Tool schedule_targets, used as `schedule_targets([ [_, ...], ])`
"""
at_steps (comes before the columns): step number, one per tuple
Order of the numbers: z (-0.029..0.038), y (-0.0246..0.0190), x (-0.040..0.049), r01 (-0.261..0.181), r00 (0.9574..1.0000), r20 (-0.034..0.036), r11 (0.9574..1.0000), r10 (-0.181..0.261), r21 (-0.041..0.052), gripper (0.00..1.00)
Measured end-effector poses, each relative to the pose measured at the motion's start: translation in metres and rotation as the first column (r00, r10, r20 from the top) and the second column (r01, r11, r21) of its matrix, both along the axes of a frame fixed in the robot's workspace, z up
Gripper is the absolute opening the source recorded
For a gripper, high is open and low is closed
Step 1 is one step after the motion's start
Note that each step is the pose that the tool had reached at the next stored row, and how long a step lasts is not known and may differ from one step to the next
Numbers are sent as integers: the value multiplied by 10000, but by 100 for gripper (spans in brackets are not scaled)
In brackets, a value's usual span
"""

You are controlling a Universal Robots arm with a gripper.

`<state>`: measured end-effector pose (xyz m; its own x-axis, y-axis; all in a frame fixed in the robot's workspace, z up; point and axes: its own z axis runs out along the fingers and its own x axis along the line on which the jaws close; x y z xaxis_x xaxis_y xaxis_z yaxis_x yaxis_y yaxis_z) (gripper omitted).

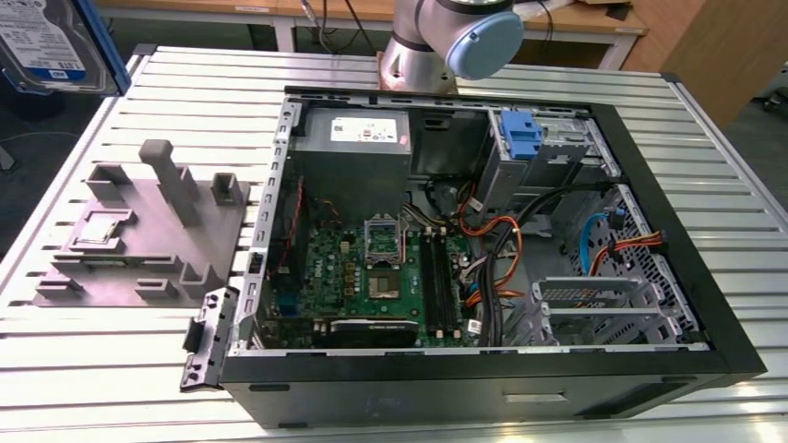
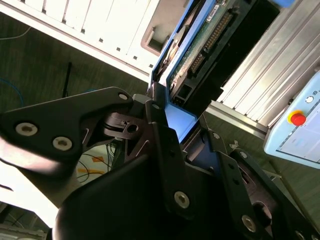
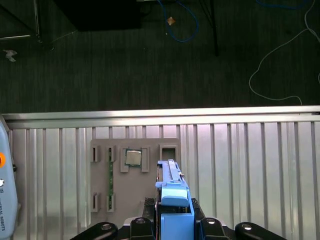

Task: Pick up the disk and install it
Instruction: 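Pick up the disk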

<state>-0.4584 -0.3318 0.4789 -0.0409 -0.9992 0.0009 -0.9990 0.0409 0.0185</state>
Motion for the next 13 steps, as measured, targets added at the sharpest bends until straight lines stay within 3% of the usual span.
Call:
schedule_targets([
  [13,11,0,0,0,10000,0,10000,0,0,36],
])
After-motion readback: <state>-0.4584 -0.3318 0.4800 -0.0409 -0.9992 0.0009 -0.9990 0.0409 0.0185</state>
